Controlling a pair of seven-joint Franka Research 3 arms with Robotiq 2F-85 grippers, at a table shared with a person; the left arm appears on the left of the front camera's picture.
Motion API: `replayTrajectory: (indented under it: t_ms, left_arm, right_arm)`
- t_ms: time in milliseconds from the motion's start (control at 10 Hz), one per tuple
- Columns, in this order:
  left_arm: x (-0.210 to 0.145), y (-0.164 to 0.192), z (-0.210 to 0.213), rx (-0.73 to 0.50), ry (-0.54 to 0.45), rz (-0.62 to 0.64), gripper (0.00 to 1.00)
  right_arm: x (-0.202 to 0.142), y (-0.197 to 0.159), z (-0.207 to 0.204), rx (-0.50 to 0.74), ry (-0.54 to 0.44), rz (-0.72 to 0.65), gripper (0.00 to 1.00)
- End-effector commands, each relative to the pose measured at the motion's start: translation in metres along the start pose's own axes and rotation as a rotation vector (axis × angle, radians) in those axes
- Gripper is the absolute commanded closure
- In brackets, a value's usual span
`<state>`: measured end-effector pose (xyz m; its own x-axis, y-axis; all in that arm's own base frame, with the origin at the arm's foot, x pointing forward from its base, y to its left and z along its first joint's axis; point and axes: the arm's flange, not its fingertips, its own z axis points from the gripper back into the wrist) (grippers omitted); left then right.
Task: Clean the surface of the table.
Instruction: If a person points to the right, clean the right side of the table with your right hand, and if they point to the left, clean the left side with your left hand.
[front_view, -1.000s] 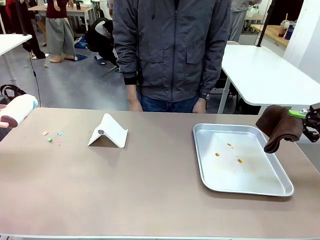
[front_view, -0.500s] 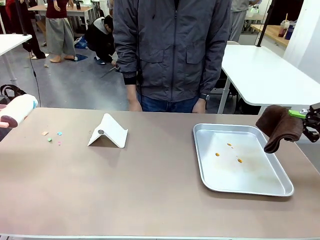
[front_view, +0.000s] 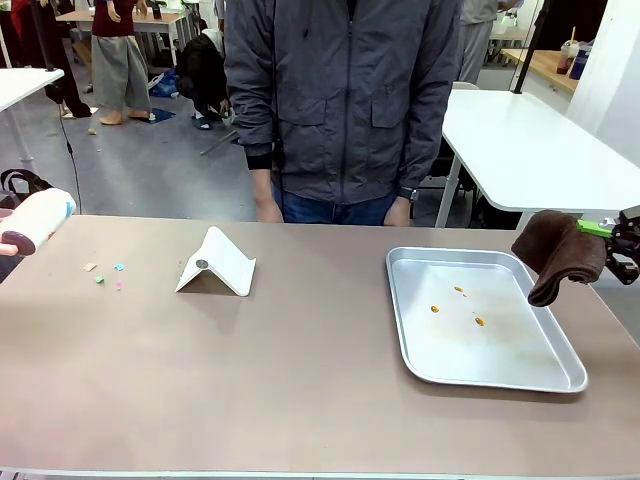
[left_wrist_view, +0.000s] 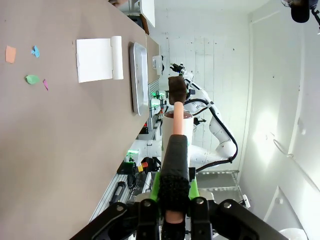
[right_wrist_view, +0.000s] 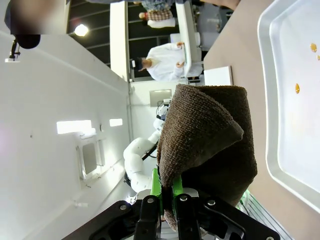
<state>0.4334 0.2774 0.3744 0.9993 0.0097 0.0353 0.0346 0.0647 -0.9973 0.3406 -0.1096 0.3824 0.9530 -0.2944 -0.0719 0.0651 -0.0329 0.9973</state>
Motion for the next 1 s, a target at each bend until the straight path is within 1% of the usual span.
replayTrajectory:
  t_ms: [0,900]
  left_arm:
    - [-0.0056,-0.0025,-0.0029,-0.001,0.004,-0.015,1.0]
    - [-0.0056,-0.0025,-0.0029,-0.001,0.004,-0.015,1.0]
  right_arm:
    - [-0.0015,0.0049,-0.0018,0.0,0.006,0.01,1.0]
    - [-0.0015,0.0049,-0.0018,0.0,0.006,0.01,1.0]
